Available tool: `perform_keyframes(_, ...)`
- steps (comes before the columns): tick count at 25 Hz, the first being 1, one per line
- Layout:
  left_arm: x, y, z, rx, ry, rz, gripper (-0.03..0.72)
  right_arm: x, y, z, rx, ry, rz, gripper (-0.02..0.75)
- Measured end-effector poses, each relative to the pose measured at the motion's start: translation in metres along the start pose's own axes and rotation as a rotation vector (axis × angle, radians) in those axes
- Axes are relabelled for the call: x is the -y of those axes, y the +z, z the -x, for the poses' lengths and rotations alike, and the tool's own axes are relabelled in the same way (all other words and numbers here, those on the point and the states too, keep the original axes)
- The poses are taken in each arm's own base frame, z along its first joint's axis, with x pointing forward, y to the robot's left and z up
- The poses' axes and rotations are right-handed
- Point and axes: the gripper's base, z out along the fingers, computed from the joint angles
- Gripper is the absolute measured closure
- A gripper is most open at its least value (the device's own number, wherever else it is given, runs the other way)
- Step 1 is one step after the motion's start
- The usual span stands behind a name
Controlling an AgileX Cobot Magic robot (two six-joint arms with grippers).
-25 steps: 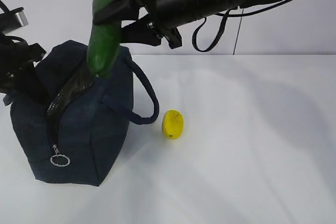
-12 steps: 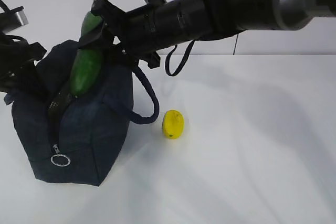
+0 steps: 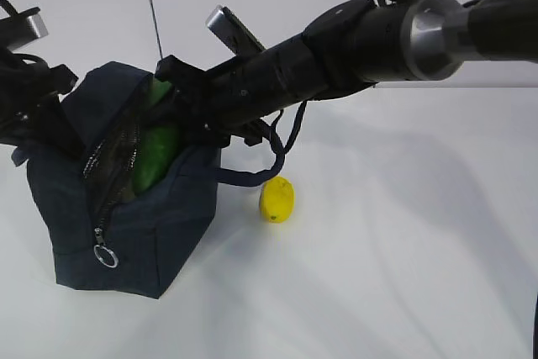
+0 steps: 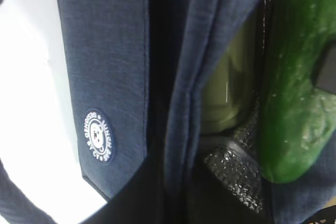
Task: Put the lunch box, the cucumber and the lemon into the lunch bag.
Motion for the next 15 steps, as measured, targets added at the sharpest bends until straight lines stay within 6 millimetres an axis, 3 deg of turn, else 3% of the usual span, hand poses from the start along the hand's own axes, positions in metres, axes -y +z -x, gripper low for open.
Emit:
perform_keyframes(10, 0.001, 0.000, 0.001, 0.006, 0.000, -0.007, 0.680, 0.003, 0.019, -0.014, -0.048, 0.026, -0.006, 0.379)
perform_keyframes(15, 0.001, 0.000, 0.001, 0.006, 0.005, -0.007, 0.680, 0.004, 0.023, -0.017, -0.056, 0.037, -0.003, 0.283)
